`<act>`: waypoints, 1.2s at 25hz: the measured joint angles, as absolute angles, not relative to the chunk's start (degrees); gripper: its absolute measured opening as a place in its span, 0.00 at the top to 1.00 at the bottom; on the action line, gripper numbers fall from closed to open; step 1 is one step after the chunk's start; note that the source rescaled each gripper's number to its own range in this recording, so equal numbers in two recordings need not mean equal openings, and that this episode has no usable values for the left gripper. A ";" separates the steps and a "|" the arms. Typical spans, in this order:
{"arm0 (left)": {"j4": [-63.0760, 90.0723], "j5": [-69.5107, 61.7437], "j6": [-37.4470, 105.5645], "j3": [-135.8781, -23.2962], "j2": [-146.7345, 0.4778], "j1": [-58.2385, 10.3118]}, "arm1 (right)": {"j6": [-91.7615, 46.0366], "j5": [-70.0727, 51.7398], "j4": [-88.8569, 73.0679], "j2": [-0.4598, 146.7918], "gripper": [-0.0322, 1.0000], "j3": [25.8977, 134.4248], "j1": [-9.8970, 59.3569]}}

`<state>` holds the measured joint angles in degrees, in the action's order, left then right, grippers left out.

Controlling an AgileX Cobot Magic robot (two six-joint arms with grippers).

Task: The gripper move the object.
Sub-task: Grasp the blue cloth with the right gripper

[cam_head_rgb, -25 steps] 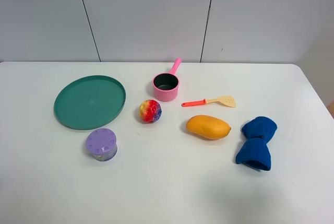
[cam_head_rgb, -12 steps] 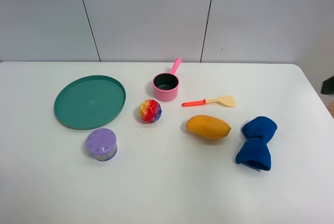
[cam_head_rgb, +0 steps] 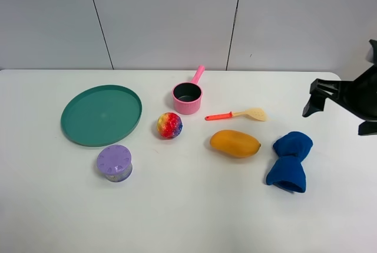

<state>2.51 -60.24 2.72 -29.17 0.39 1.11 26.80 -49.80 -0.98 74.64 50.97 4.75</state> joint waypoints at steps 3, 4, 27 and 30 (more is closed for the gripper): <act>2.51 -60.24 2.72 -29.17 0.39 1.11 | 27.21 -48.41 -2.67 78.16 0.00 50.97 4.75; 2.51 -60.24 2.72 -29.17 0.39 1.11 | 27.21 -47.80 -2.82 78.91 0.00 50.97 4.75; 2.41 -60.24 2.72 -29.17 0.39 1.11 | 27.13 -40.89 -1.97 98.57 0.00 50.97 4.75; 2.41 -60.24 2.72 -29.17 0.39 1.11 | 26.69 -38.80 -1.97 100.53 0.00 50.97 4.75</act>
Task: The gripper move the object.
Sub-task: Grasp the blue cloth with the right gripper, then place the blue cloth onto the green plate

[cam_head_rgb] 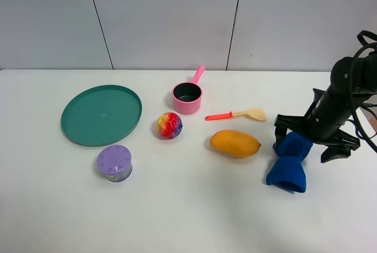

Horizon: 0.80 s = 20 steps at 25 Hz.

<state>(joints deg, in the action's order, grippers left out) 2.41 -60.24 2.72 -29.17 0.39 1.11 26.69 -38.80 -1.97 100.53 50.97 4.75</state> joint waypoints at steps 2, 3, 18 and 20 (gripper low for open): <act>2.41 -60.24 2.72 -29.17 0.39 1.11 | 26.04 -37.96 -1.93 101.68 0.00 50.97 4.75; 2.41 -60.24 2.72 -29.17 0.39 1.11 | 25.68 -37.41 -1.93 102.30 0.00 51.01 4.75; 2.41 -60.24 2.72 -29.17 0.39 1.11 | 24.53 -36.34 -1.94 107.40 0.96 51.07 4.85; 2.41 -60.24 2.72 -29.17 0.39 1.11 | 22.67 -37.76 -1.94 106.80 0.96 51.12 4.93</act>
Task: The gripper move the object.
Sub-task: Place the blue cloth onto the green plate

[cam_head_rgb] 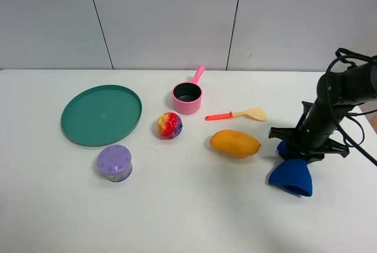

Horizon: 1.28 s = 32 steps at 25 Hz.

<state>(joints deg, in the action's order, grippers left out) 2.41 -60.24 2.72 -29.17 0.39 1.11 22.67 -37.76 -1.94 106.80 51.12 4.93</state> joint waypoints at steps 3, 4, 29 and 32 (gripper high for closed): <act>2.41 -60.24 2.72 -29.17 0.39 1.11 | 19.71 -41.15 -1.88 103.16 0.96 51.12 4.93; 2.41 -60.24 2.72 -29.17 0.39 1.11 | 18.76 -42.23 -1.88 100.79 0.96 51.12 4.93; 2.41 -60.24 2.72 -29.17 0.39 1.11 | 3.69 -44.33 -16.95 103.84 0.96 99.07 33.28; 2.41 -60.24 2.72 -29.17 0.39 1.11 | 2.13 -44.98 -14.70 112.39 0.96 109.44 36.66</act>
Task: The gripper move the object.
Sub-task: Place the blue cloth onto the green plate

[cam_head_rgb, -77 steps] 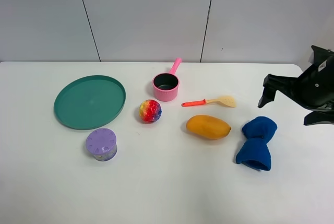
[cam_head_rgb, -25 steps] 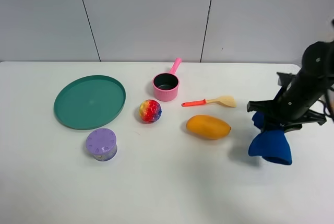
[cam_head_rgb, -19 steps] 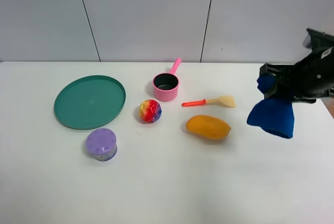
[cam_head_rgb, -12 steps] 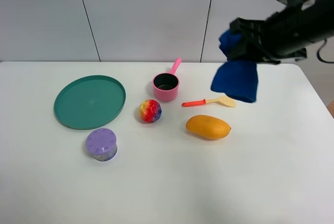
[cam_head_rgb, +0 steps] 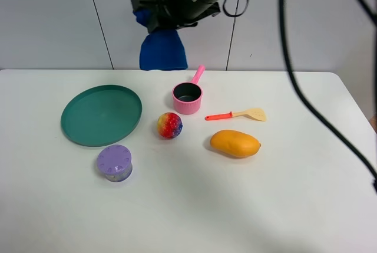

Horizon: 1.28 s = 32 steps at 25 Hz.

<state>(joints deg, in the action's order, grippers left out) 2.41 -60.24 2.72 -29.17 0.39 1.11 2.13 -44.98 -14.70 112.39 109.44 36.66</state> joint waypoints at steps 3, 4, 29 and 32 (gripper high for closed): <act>2.41 -60.24 2.72 -29.17 0.39 1.11 | -0.65 -46.15 -13.60 119.90 0.96 118.77 38.87; 2.41 -60.24 2.72 -29.17 0.39 1.11 | -1.60 -46.28 -13.46 122.19 0.96 121.57 39.30; 2.47 -60.24 2.72 -29.17 0.39 1.11 | -28.02 -26.35 -25.09 149.63 0.96 132.54 47.45; 2.47 -60.24 2.72 -29.17 0.39 1.11 | -28.83 -23.00 -25.09 151.35 0.96 132.54 48.30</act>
<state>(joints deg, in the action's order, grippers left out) 2.47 -60.24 2.72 -29.17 0.39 1.11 -28.83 -23.00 -25.09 151.35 132.54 48.30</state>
